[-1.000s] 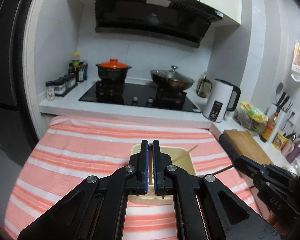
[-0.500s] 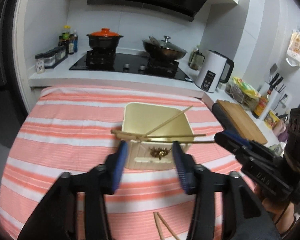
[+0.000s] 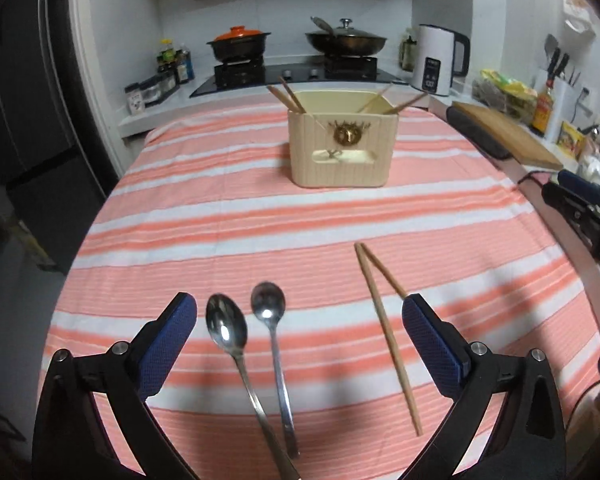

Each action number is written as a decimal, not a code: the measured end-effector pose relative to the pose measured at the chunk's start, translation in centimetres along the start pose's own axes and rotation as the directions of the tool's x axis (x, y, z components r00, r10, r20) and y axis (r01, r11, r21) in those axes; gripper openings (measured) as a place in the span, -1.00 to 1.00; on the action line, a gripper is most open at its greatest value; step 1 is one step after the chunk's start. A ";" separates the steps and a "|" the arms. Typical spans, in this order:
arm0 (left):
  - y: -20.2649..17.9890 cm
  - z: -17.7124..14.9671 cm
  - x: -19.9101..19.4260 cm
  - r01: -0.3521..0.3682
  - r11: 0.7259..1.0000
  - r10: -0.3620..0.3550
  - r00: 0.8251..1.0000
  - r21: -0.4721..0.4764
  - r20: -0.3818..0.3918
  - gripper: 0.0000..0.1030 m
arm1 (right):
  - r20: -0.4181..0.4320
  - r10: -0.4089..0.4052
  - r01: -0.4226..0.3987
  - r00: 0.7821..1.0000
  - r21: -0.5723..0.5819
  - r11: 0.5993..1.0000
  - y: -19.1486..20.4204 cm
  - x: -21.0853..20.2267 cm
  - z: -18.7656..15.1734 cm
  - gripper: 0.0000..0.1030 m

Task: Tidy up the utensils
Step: 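Move both open tools back toward the last two chopsticks, then close the left tool on a chopstick while the right tool grasps the other chopstick, then carry the left tool's chopstick to the box while the right tool carries its chopstick there, then open the left tool over the box while the right tool releases its chopstick inside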

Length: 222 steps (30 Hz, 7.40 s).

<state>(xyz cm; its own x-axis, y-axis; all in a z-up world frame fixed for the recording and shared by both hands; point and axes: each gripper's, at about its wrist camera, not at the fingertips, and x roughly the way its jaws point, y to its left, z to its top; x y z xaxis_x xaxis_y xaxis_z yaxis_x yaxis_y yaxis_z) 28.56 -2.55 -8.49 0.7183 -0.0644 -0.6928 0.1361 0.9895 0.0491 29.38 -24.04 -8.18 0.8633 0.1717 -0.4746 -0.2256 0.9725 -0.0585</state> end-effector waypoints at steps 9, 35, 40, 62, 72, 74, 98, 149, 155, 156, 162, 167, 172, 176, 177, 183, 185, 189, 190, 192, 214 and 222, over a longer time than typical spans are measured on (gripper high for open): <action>-2.7 -6.9 0.7 0.182 0.983 -0.183 0.978 -0.015 -0.104 0.98 | -0.143 0.026 -0.029 0.989 -0.017 0.999 2.4 -3.8 -11.6 0.32; -5.1 -10.4 -0.4 0.141 0.989 -0.135 0.983 0.039 -0.128 0.99 | -0.196 0.089 -0.102 0.976 -0.055 0.993 5.4 -3.3 -14.8 0.32; -2.3 -11.2 -0.4 0.191 0.979 -0.199 0.970 -0.066 -0.137 0.98 | -0.236 0.111 -0.126 0.966 -0.049 0.991 5.5 -2.5 -14.9 0.32; -2.4 -11.9 -0.2 0.199 0.977 -0.209 0.969 -0.079 -0.134 0.97 | -0.328 0.054 -0.067 0.943 -0.027 0.997 5.7 1.6 -14.5 -0.88; -5.9 -11.1 3.0 0.163 0.987 -0.159 0.970 0.006 -0.182 0.67 | -0.319 -0.085 0.098 0.944 0.025 0.995 1.4 -0.5 -15.7 -0.88; -6.8 -11.0 3.9 0.142 0.990 -0.133 0.970 0.027 -0.205 0.43 | -0.313 -0.077 0.093 0.947 0.035 0.995 1.3 -0.6 -15.7 -0.88; -7.8 -11.6 2.8 0.140 0.987 -0.126 0.980 0.079 -0.156 -0.88 | -0.304 -0.040 0.045 0.952 0.010 0.999 1.5 0.0 -15.8 -0.40; 0.1 2.1 -12.1 0.294 0.955 -0.277 0.923 -0.025 0.267 -0.96 | 0.112 0.107 -0.111 0.988 0.039 0.993 2.5 -13.2 1.3 -0.88; 0.4 3.4 -11.9 0.300 0.954 -0.281 0.920 -0.029 0.273 -0.96 | 0.131 0.123 -0.127 0.984 0.022 0.992 3.0 -13.4 2.7 -0.88; 0.4 3.6 -11.8 0.300 0.953 -0.282 0.920 -0.028 0.273 -0.96 | 0.133 0.127 -0.131 0.983 0.020 0.991 3.1 -13.4 3.0 -0.88; 0.8 4.9 -11.3 0.304 0.952 -0.285 0.919 -0.030 0.273 -0.96 | 0.142 0.144 -0.146 0.979 0.006 0.989 3.4 -12.9 4.4 -0.88; 1.4 6.9 -10.7 0.316 0.948 -0.293 0.918 -0.046 0.268 -0.96 | 0.147 0.155 -0.157 0.977 -0.004 0.988 3.7 -11.7 5.9 -0.88; 1.9 9.8 -9.7 0.330 0.942 -0.304 0.914 -0.057 0.268 -0.96 | 0.158 0.158 -0.158 0.975 -0.012 0.987 3.7 -9.9 8.1 -0.88; 2.1 13.2 -8.7 0.335 0.940 -0.309 0.912 -0.056 0.270 -0.96 | 0.174 0.156 -0.155 0.972 -0.018 0.988 3.4 -8.1 10.6 -0.88; 2.2 14.3 -8.5 0.335 0.941 -0.309 0.911 -0.055 0.274 -0.96 | 0.178 0.156 -0.155 0.972 -0.018 0.988 3.3 -7.6 11.3 -0.88; 2.6 21.0 -7.6 0.310 0.949 -0.275 0.901 -0.052 0.337 -0.96 | 0.211 0.132 -0.132 0.969 -0.016 0.991 2.3 -4.1 16.2 -0.88; 2.9 23.2 -7.0 0.298 0.952 -0.256 0.896 -0.064 0.362 -0.96 | 0.220 0.128 -0.129 0.967 -0.012 0.992 2.0 -2.9 17.7 -0.88; 3.5 26.6 -4.4 0.278 0.954 -0.214 0.892 -0.110 0.399 -0.96 | 0.243 0.103 -0.104 0.964 -0.006 0.995 1.4 0.4 20.1 -0.88; 3.7 27.2 -3.5 0.271 0.954 -0.202 0.893 -0.124 0.403 -0.96 | 0.243 0.097 -0.100 0.965 -0.002 0.995 1.2 1.4 20.5 -0.88; 3.8 28.2 -1.4 0.257 0.956 -0.183 0.900 -0.141 0.395 -0.96 | 0.243 0.093 -0.097 0.966 0.006 0.995 0.8 3.4 20.9 -0.88; 4.3 25.3 12.8 0.209 0.956 -0.217 0.976 -0.204 -0.018 0.10 | -0.173 0.189 -0.159 0.967 0.174 0.972 -1.0 17.9 19.3 -0.03; 5.0 20.0 6.2 0.184 0.972 -0.178 0.982 -0.145 0.056 0.76 | -0.054 0.155 -0.148 0.986 0.122 0.982 -0.4 10.8 17.4 0.05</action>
<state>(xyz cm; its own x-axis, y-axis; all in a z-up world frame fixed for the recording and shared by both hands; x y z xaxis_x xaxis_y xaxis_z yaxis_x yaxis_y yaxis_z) 47.33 -0.54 1.80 0.7200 -0.2463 -0.6488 0.1656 0.9689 -0.1840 46.63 -19.80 2.04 0.7921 0.3116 -0.5248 -0.2939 0.9483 0.1195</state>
